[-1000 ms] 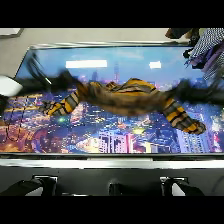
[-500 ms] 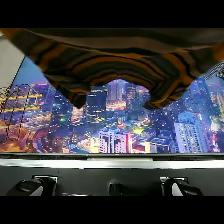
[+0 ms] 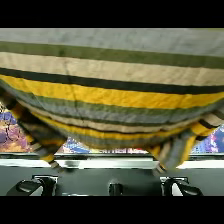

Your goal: Fold the clothes and pants, and hang the long-sleeved shirts on hangers.

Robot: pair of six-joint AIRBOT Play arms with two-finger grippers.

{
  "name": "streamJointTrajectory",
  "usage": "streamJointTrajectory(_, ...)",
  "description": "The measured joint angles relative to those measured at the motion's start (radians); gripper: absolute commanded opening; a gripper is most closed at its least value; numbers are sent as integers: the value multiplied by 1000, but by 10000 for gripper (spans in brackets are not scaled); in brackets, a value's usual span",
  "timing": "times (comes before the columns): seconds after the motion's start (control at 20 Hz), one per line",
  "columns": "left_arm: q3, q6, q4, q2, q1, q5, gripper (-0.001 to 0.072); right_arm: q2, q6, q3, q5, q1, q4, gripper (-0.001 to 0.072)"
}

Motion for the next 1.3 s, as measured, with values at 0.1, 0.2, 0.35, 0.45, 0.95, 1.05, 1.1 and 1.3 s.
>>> streamJointTrajectory(0.1, 0, -11, 11, -90, 0, -47, 17, -97, 29, 1, 51, 0, 39, 30)
streamJointTrajectory(0.2, 0, -19, 18, -206, 0, -87, 17, -225, 48, 0, 105, 0, 92, 30)
streamJointTrajectory(0.35, 0, -29, 20, -420, 0, -86, 17, -451, 62, 0, 158, 6, 160, 30)
streamJointTrajectory(0.45, 0, -29, 20, -564, 0, -31, 17, -607, 69, -1, 163, 28, 178, 29)
streamJointTrajectory(0.95, 3, -29, -162, -1030, 2, 126, 559, -1139, 72, 0, -84, 213, 182, 195)
streamJointTrajectory(1.05, 13, -30, -189, -1034, 12, 94, 678, -1142, 64, 0, -63, 216, 181, 280)
streamJointTrajectory(1.1, 18, -30, -198, -1026, 22, 74, 679, -1129, 52, 0, -39, 210, 177, 452)
streamJointTrajectory(1.3, 26, -30, -207, -918, 98, -62, 677, -991, -3, 0, 136, 124, 104, 543)
